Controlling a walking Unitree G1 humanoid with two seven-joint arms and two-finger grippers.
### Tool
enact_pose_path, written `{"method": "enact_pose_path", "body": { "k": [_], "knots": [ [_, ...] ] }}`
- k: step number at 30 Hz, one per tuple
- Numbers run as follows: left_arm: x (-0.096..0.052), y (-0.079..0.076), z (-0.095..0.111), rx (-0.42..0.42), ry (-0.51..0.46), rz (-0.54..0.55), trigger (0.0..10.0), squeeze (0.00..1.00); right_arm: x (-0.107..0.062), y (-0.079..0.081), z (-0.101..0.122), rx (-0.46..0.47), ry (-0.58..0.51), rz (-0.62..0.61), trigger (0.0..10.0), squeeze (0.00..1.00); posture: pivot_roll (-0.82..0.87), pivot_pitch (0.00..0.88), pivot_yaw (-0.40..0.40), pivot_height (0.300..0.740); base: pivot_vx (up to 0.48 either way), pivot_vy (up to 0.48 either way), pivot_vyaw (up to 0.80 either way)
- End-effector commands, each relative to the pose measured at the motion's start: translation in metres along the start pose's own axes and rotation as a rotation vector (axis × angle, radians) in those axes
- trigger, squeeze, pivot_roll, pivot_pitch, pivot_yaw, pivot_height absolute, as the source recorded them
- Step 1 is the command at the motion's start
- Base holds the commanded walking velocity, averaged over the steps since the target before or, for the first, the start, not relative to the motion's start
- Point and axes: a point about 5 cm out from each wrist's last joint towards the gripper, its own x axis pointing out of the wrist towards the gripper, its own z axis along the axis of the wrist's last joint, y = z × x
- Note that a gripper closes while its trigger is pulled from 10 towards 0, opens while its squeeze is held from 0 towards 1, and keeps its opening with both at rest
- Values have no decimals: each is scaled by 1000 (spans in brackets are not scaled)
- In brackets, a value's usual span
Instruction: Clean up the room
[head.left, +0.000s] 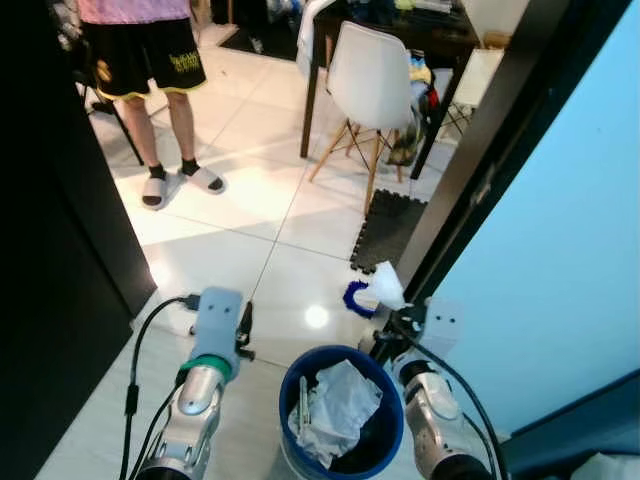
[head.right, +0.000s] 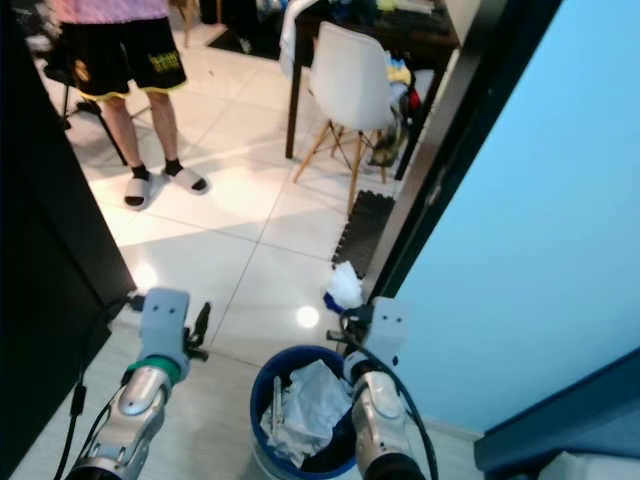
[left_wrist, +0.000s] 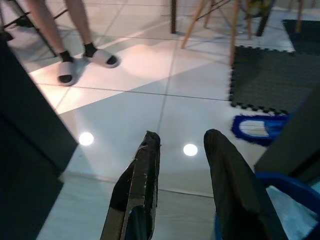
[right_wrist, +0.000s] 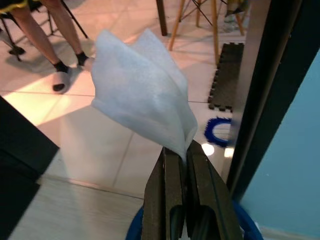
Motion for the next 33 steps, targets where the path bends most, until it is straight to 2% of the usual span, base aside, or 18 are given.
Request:
{"method": "enact_pose_path", "body": {
  "k": [1,6,11,17,18,23,24,25,33],
  "knots": [
    [-4,-2,-10,5,41,-2,10000,0,-3,-7,-8,-5,49,-40,10000,0,6,0,-4,740,0,0,0],
    [-4,-1,-10,11,41,-1,10000,0,-1,-13,-9,-26,85,-63,10000,0,10,0,-5,740,0,0,0],
    [-5,-1,-10,18,41,-5,10000,0,4,-8,-11,-61,140,-42,10000,0,11,0,2,740,0,0,0],
    [-6,-2,-10,20,39,-12,10000,0,11,-6,-3,-51,133,-42,10000,0,19,0,-4,740,0,0,0],
    [-8,-1,-11,22,43,-10,10000,0,14,-3,1,-30,123,-36,10000,1000,21,0,-8,740,0,0,0],
    [-10,-1,-12,18,44,-5,10000,0,15,-1,1,-1,119,-45,10000,1000,21,0,-10,740,0,0,0],
    [-10,0,-13,18,46,-5,10000,0,14,0,0,5,120,-47,10000,690,19,0,-8,740,0,0,0],
    [-11,0,-13,18,47,-5,10000,0,14,1,-1,8,123,-50,10000,0,19,0,-8,740,0,0,0],
    [-9,-2,-12,17,51,-12,10000,0,11,-2,-5,-2,135,-59,10000,0,13,0,2,740,0,0,0]
  ]
}}
